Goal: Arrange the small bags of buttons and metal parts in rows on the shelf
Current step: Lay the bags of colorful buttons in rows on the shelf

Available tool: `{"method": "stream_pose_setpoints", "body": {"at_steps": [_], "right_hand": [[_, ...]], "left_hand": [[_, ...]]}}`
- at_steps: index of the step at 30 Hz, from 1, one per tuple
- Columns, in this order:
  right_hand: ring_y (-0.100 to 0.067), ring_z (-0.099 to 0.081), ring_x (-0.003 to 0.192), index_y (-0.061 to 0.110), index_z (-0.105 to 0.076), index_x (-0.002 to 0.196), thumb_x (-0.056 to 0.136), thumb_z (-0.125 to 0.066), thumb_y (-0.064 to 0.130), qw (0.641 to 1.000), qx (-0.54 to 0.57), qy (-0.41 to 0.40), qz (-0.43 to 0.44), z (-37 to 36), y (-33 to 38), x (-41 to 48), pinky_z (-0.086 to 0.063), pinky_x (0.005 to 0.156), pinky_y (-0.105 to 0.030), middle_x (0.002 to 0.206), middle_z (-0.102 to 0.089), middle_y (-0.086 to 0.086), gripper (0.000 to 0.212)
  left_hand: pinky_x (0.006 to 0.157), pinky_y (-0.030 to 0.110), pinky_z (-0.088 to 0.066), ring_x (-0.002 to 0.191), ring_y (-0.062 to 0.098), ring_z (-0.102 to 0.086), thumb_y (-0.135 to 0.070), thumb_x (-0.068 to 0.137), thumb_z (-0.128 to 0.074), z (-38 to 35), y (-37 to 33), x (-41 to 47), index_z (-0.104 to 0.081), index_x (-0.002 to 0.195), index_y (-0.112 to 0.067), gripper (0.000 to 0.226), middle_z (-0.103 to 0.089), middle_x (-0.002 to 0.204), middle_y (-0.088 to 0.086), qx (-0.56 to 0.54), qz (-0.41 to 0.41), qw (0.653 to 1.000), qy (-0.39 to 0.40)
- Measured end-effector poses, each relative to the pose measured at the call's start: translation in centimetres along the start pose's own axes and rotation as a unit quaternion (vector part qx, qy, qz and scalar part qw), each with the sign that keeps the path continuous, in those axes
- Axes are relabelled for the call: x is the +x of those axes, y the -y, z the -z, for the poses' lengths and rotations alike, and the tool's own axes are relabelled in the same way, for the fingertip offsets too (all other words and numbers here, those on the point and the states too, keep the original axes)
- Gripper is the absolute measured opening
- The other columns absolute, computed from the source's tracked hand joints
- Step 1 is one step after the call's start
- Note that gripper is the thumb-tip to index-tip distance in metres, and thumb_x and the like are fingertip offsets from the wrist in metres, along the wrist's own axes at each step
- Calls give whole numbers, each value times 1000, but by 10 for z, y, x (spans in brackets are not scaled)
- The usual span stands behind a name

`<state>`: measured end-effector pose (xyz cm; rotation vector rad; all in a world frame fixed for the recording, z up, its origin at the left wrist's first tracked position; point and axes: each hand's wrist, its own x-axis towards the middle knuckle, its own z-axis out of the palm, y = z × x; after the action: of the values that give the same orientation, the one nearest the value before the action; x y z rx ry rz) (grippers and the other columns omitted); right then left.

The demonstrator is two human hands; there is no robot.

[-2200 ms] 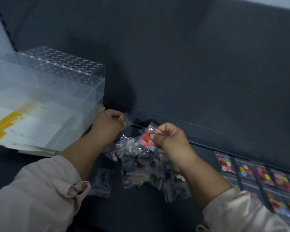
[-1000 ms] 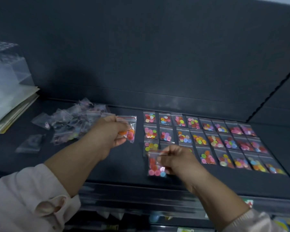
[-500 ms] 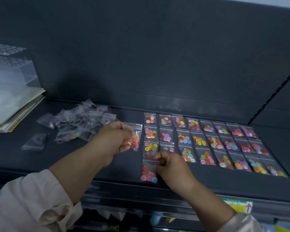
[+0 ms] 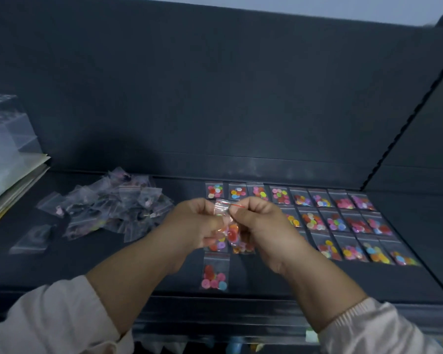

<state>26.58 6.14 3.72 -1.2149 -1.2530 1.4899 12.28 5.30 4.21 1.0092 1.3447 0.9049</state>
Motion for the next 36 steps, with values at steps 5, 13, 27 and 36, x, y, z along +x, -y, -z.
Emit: {"method": "stream_pose_setpoints", "body": {"at_steps": [5, 13, 27, 36], "right_hand": [[-17, -51, 54, 17, -59, 73, 91, -58, 15, 999, 18, -28, -10, 17, -5, 0, -42, 52, -29, 67, -57, -7, 18], [-21, -52, 57, 16, -58, 72, 94, -53, 15, 998, 18, -53, -2, 25, -5, -8, -46, 62, -37, 68, -62, -9, 23], [-9, -49, 43, 11, -55, 76, 93, -53, 10, 996, 52, -72, 23, 45, -3, -20, -40, 40, -20, 60, -55, -5, 17], [-14, -54, 58, 15, -61, 75, 87, -63, 10, 998, 57, -6, 6, 61, -9, -19, -42, 55, -27, 69, -62, -5, 13]], "left_hand": [[69, 29, -55, 76, 19, -69, -20, 83, -70, -5, 2, -3, -64, 90, -13, 12, -71, 83, 6, 43, 37, 998, 40], [64, 27, -53, 67, 13, -69, -3, 83, -67, -20, 1, -5, -63, 92, -13, 14, -72, 77, 4, 6, 36, 999, 37], [67, 27, -53, 76, 18, -70, -25, 84, -68, -50, -3, -8, -61, 88, -13, 14, -69, 85, 8, 26, 32, 997, 65], [62, 26, -51, 72, 19, -67, -10, 88, -63, -63, -9, -5, -57, 76, -14, 14, -71, 78, 9, -4, 32, 999, 31]]}}
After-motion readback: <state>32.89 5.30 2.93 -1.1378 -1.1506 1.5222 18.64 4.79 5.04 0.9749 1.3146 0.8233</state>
